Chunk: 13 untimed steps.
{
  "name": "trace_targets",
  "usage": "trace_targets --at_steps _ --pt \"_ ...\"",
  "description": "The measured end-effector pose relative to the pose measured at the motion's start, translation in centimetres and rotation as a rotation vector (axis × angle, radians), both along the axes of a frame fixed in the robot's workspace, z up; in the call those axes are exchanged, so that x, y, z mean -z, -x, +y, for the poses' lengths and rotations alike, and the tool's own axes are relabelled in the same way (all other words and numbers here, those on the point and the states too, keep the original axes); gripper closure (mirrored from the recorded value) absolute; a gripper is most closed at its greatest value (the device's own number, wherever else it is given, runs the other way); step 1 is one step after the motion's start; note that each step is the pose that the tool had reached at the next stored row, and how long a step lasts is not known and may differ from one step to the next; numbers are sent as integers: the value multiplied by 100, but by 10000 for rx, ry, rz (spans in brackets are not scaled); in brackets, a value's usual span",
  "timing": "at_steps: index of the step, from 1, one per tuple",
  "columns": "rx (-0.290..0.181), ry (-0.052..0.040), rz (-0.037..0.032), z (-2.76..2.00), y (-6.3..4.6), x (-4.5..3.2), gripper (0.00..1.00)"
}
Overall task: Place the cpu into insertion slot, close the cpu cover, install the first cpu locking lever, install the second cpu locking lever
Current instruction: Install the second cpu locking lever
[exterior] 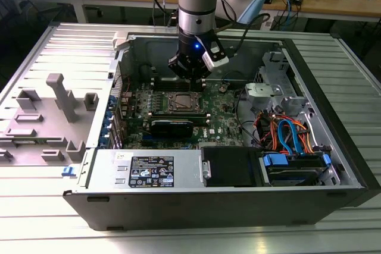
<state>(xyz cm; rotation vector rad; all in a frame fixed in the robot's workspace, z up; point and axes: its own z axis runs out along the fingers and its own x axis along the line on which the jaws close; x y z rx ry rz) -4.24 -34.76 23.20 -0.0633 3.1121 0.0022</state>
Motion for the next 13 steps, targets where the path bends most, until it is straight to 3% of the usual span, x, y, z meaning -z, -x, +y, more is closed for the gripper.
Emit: trace_targets --at_steps 7,13 --pt "-2 4 0 -34 -1 -24 89" --pt "-1 3 0 -149 -1 -25 89"
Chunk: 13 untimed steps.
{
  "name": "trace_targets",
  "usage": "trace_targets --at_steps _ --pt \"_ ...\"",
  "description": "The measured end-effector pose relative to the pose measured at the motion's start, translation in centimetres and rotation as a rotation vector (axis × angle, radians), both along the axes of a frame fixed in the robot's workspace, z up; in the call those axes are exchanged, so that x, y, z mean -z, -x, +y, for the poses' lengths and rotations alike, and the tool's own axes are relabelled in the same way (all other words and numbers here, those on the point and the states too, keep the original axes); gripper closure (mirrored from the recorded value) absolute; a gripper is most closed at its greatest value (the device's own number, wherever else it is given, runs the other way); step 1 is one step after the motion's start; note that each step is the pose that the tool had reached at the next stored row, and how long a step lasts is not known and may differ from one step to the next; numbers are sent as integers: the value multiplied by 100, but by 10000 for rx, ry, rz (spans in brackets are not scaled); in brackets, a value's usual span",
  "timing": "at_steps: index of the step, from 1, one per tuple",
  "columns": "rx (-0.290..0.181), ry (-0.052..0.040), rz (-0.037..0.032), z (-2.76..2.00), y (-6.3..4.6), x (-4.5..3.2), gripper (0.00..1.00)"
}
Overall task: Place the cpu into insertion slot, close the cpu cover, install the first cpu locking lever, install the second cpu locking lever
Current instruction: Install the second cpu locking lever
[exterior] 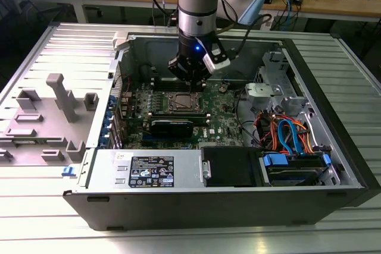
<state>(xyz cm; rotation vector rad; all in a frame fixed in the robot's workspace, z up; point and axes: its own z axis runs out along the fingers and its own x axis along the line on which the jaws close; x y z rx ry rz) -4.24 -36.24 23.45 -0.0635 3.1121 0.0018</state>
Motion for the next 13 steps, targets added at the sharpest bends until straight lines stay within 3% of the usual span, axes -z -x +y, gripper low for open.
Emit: trace_targets --at_steps 6,13 --pt "1 1 0 -22 0 -75 89" --pt "0 1 0 -23 0 -89 89"
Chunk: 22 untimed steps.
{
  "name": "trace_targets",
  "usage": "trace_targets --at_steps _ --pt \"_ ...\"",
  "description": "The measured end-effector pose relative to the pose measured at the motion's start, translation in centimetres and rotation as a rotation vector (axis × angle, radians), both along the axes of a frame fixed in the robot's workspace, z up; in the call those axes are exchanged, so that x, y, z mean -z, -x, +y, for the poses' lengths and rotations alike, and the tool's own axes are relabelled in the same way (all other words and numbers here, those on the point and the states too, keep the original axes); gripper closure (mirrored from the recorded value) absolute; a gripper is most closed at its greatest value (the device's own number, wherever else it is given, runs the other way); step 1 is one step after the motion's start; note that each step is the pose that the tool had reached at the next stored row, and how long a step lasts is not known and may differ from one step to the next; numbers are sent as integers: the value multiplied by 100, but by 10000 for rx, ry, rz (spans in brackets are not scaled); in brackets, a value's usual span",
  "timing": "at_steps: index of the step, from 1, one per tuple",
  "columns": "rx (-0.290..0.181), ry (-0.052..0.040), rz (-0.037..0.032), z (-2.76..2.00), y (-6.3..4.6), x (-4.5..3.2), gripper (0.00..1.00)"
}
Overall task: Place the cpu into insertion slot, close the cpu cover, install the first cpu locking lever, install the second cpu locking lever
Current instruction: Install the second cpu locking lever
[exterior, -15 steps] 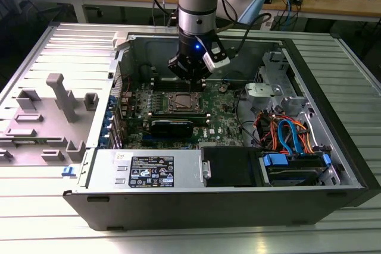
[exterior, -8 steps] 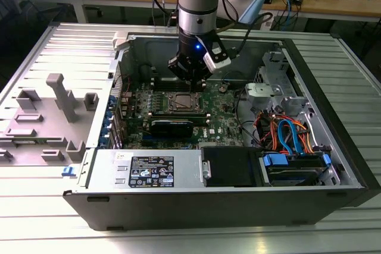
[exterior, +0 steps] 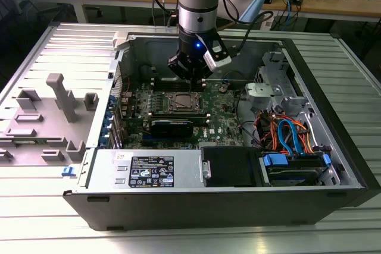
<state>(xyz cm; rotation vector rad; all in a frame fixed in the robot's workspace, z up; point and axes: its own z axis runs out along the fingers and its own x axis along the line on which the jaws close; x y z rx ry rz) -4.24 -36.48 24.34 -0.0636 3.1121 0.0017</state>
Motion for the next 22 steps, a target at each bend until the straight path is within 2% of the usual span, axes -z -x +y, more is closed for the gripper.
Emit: trace_targets --at_steps 7,15,22 --pt "-1 5 3 -1 1 -7 89" --pt "0 1 0 -1 1 -144 89" --pt "0 2 1 -4 1 -153 89"
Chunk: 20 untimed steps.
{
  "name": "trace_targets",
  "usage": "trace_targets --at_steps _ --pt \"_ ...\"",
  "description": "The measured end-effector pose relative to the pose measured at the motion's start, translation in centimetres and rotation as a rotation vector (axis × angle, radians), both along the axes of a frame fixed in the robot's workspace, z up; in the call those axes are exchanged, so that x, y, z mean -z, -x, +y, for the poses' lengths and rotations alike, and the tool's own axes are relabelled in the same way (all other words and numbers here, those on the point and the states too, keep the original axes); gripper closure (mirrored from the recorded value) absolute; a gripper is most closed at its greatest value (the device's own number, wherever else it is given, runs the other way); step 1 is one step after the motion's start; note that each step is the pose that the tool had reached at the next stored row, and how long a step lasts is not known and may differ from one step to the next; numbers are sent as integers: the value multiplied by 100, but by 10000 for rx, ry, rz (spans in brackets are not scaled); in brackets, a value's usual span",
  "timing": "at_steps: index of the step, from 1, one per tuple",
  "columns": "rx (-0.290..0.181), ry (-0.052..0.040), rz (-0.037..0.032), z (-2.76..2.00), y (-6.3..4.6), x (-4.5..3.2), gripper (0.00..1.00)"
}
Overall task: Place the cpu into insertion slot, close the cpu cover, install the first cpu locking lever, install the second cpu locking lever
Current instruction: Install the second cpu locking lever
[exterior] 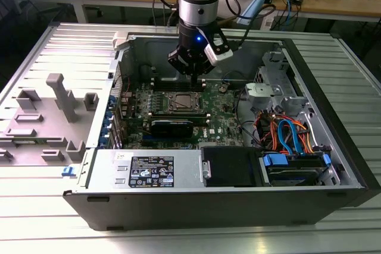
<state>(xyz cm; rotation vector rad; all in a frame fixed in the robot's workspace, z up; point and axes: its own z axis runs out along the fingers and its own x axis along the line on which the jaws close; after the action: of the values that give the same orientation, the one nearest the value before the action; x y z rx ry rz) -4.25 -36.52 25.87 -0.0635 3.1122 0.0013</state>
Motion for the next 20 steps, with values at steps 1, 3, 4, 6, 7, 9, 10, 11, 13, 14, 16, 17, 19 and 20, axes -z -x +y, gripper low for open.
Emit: trace_targets --at_steps 1,3,4,6,7,9,10,11,13,14,16,17,19,20 --pt "0 -1 0 -3 0 0 89" --pt "-1 -1 0 -10 0 0 89" --pt "-1 -1 0 -18 -1 0 89" --pt "0 -2 -1 -34 0 1 89" --pt "0 -2 -1 -49 0 1 89" --pt "0 -3 -1 -71 0 1 89" --pt "0 -2 -1 -79 0 1 89" --pt "0 -2 -1 -89 0 1 89" --pt "1 -2 -1 -110 0 1 89" --pt "0 -2 -1 -123 0 1 89" --pt "0 -1 -1 -152 0 1 89" --pt "0 -2 -1 -169 0 1 89" --pt "1 -1 -1 -187 1 -1 89" --pt "2 0 0 -188 1 -5 89"
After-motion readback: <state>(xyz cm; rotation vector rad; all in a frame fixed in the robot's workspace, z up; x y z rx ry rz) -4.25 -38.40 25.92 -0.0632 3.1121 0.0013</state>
